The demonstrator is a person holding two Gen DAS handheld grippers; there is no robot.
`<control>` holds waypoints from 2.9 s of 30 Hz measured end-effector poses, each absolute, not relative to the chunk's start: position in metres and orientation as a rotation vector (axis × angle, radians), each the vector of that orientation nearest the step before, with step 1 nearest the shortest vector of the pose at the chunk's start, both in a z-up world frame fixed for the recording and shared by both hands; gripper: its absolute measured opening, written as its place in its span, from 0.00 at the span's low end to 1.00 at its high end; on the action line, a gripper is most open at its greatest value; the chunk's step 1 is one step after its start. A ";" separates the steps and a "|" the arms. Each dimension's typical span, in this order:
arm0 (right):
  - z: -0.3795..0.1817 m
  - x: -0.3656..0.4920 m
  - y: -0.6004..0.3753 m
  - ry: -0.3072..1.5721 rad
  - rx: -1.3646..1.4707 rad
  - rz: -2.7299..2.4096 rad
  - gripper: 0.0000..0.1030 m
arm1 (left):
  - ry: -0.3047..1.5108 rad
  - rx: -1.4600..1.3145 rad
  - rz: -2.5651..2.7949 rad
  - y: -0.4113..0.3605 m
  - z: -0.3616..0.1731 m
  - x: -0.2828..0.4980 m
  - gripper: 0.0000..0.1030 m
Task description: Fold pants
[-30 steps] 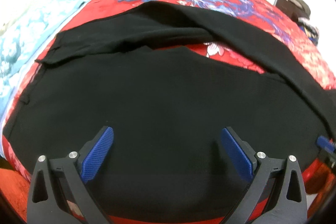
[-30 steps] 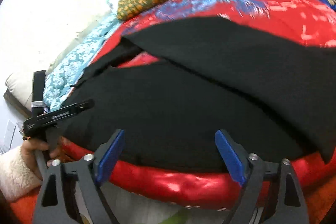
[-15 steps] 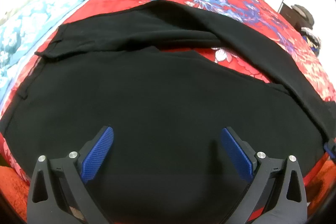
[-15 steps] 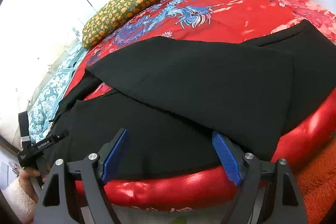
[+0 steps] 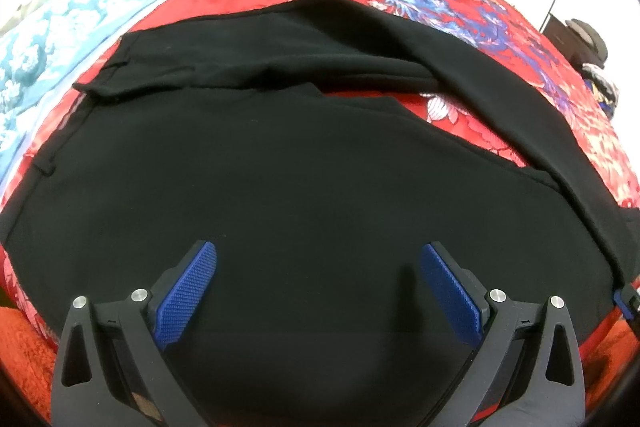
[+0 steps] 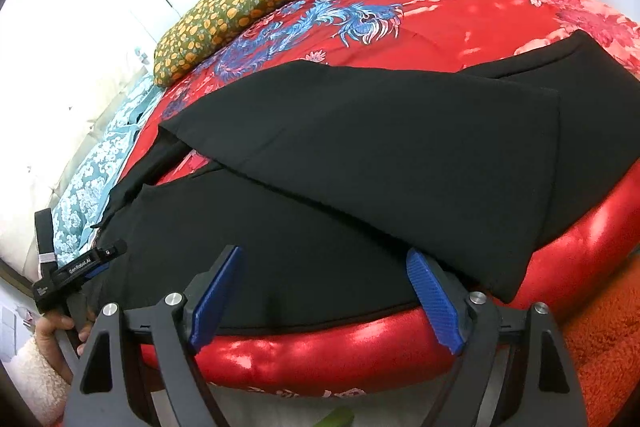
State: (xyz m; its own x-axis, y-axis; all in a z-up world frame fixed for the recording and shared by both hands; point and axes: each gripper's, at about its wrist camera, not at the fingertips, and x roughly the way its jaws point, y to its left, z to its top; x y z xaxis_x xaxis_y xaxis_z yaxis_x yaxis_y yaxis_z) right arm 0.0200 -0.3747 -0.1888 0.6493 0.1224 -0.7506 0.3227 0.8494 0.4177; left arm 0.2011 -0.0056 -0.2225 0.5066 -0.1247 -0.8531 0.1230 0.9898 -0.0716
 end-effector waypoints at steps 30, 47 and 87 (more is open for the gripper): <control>-0.182 0.012 -0.395 0.830 0.646 -0.176 0.81 | 1.040 0.019 -0.148 -0.010 -0.227 0.201 0.99; -0.182 0.012 -0.394 0.839 0.639 -0.178 0.81 | 1.043 0.022 -0.147 -0.011 -0.227 0.203 0.99; -0.195 0.005 -0.461 0.670 0.968 -0.292 0.81 | 1.037 0.101 -0.147 -0.017 -0.235 0.197 0.99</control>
